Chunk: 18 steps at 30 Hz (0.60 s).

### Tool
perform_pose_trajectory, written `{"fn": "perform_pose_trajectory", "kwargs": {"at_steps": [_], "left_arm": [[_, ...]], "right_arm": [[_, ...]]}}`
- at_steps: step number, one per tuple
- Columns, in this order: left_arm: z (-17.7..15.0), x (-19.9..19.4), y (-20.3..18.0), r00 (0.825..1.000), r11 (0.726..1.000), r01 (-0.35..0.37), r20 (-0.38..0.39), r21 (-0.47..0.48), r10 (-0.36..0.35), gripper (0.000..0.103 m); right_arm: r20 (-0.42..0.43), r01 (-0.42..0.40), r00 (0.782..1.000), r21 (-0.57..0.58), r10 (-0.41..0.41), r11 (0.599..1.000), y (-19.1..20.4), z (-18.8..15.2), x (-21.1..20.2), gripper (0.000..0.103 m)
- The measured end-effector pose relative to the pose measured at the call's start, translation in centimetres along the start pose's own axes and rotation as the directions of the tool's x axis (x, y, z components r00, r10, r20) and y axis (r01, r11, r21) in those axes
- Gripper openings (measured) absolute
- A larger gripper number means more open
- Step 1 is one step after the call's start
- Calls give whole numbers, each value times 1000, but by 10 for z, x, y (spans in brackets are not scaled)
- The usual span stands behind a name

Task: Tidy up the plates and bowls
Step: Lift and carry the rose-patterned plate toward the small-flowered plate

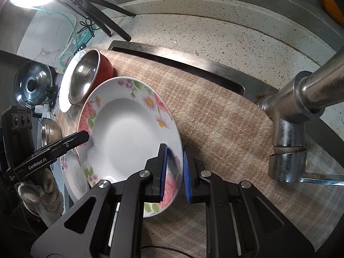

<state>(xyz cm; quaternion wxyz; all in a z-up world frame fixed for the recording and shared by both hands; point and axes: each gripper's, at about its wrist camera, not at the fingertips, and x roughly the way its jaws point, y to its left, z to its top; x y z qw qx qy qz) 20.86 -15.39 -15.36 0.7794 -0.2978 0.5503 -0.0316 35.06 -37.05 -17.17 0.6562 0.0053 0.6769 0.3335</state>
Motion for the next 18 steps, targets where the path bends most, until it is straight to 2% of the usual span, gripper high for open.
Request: {"fn": "perform_pose_trajectory", "kwargs": {"at_steps": [10, 18], "left_arm": [[7, -14, -8, 1000, 1000, 9, 18, 23, -9, 12], [7, -34, -5, 999, 999, 23, 30, 46, -24, 12]], "right_arm": [[29, -9, 1000, 1, 8, 1000, 5, 1, -18, 14], [55, -4, 998, 7, 4, 1000, 23, -7, -31, 14]]}}
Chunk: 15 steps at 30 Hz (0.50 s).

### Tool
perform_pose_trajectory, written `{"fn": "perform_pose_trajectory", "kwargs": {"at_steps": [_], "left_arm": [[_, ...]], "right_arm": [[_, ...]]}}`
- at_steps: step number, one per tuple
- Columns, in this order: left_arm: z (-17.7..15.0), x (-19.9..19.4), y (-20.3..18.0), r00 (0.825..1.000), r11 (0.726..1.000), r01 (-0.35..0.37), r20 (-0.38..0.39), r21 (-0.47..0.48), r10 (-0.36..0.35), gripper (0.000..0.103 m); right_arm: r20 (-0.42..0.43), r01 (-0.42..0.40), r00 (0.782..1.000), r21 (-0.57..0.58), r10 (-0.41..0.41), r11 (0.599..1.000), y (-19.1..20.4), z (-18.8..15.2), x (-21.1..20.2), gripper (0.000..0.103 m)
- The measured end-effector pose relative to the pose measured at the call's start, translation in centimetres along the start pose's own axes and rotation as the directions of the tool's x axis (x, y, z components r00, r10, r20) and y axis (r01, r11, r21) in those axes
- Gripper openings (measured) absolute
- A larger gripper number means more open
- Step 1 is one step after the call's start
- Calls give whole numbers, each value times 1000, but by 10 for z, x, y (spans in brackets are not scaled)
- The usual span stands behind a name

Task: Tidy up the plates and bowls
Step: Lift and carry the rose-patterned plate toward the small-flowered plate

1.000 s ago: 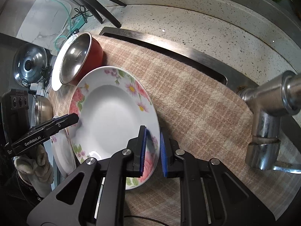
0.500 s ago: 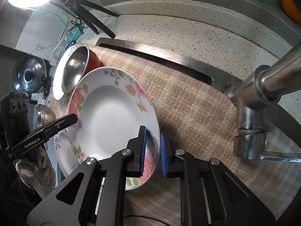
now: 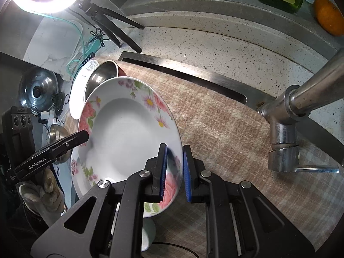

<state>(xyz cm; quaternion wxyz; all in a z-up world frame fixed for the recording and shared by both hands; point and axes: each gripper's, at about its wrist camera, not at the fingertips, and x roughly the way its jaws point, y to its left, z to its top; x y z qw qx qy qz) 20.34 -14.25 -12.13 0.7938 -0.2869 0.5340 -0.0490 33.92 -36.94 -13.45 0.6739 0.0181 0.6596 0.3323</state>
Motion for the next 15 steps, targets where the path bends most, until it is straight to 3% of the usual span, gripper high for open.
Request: {"fn": "perform_pose_trajectory", "kwargs": {"at_steps": [15], "left_arm": [[-8, -41, 12, 999, 996, 54, -7, 73, -54, 12]], "right_arm": [[60, 39, 997, 38, -41, 999, 50, -33, -26, 14]]}}
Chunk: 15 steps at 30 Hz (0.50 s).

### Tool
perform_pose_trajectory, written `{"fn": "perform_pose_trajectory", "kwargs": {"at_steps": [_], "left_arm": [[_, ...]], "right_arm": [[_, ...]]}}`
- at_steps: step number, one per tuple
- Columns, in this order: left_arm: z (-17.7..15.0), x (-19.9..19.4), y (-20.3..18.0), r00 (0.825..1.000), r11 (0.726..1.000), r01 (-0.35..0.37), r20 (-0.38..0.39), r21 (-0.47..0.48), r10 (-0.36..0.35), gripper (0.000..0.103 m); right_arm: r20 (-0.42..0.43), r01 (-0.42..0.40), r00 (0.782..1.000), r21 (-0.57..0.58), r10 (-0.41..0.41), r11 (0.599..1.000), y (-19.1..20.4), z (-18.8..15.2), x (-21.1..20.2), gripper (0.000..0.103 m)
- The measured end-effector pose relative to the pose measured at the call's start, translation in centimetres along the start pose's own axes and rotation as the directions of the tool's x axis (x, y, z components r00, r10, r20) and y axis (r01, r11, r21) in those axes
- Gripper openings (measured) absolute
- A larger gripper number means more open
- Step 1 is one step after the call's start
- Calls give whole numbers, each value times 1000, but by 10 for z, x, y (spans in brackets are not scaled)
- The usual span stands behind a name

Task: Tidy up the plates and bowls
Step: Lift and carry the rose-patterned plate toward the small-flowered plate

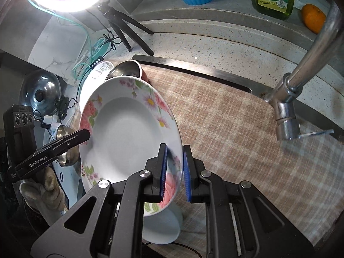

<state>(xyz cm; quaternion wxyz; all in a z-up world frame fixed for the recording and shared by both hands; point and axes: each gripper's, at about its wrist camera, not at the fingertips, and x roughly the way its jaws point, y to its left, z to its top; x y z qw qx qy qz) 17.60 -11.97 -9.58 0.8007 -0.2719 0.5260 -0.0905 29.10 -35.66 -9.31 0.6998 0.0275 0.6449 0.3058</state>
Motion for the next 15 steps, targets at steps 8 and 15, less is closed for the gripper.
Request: {"fn": "perform_pose_trajectory", "kwargs": {"at_steps": [8, 15], "left_arm": [[-10, -21, 15, 999, 999, 26, -33, 35, -25, 12], [-23, -43, 44, 998, 999, 18, -53, 40, -16, 12]], "right_arm": [[8, 12, 1000, 38, -12, 999, 27, -27, -1, 14], [-4, 1, 1000, 39, -1, 999, 60, -50, 14, 14]]}}
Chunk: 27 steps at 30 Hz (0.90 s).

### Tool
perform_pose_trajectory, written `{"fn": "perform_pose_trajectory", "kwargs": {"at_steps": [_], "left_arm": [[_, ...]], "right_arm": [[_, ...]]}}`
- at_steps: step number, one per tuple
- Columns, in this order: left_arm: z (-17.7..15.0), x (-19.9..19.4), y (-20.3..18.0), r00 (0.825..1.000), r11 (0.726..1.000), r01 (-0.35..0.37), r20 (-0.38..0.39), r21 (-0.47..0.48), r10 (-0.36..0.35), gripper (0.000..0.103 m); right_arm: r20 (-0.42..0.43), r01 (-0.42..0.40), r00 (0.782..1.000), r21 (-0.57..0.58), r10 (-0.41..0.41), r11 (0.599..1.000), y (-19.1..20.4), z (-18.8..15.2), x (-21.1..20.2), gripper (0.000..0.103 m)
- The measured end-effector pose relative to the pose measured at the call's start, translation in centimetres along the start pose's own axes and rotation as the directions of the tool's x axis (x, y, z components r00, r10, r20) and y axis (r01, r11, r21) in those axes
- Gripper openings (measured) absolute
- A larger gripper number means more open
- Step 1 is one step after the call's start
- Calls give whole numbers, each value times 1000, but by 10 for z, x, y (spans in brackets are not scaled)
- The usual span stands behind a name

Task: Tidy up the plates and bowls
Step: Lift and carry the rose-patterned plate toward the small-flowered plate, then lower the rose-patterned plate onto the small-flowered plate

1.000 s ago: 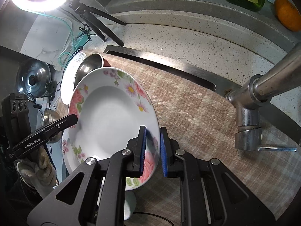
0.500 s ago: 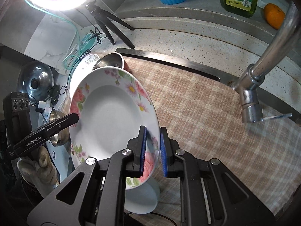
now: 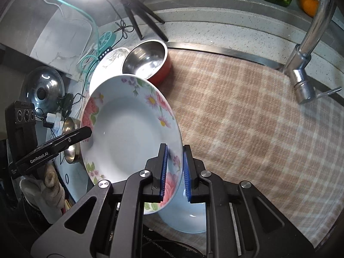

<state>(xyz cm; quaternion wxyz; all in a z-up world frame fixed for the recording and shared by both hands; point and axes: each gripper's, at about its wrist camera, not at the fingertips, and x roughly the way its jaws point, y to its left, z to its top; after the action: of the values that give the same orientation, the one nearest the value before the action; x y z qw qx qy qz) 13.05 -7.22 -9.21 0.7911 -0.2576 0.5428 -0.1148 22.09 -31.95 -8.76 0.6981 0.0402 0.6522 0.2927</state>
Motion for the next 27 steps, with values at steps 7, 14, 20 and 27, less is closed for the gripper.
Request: {"fn": "perform_pose_trajectory", "kwargs": {"at_steps": [7, 14, 20, 27], "left_arm": [[-16, -14, 29, 1000, 1000, -18, -20, -16, 17, 12], [-37, -16, 56, 998, 998, -42, -58, -49, 39, 12], [-55, -15, 75, 995, 995, -54, -83, -82, 47, 12], [-68, -13, 89, 994, 992, -67, -98, -104, 56, 12]], "right_arm": [[-34, -11, 999, -10, 10, 1000, 27, -22, 22, 14], [-88, -8, 996, -26, 6, 1000, 46, -40, 49, 14], [-139, -10, 990, -51, 2, 999, 55, -48, 70, 14], [-160, 21, 987, -34, -26, 999, 61, -49, 94, 14]]}}
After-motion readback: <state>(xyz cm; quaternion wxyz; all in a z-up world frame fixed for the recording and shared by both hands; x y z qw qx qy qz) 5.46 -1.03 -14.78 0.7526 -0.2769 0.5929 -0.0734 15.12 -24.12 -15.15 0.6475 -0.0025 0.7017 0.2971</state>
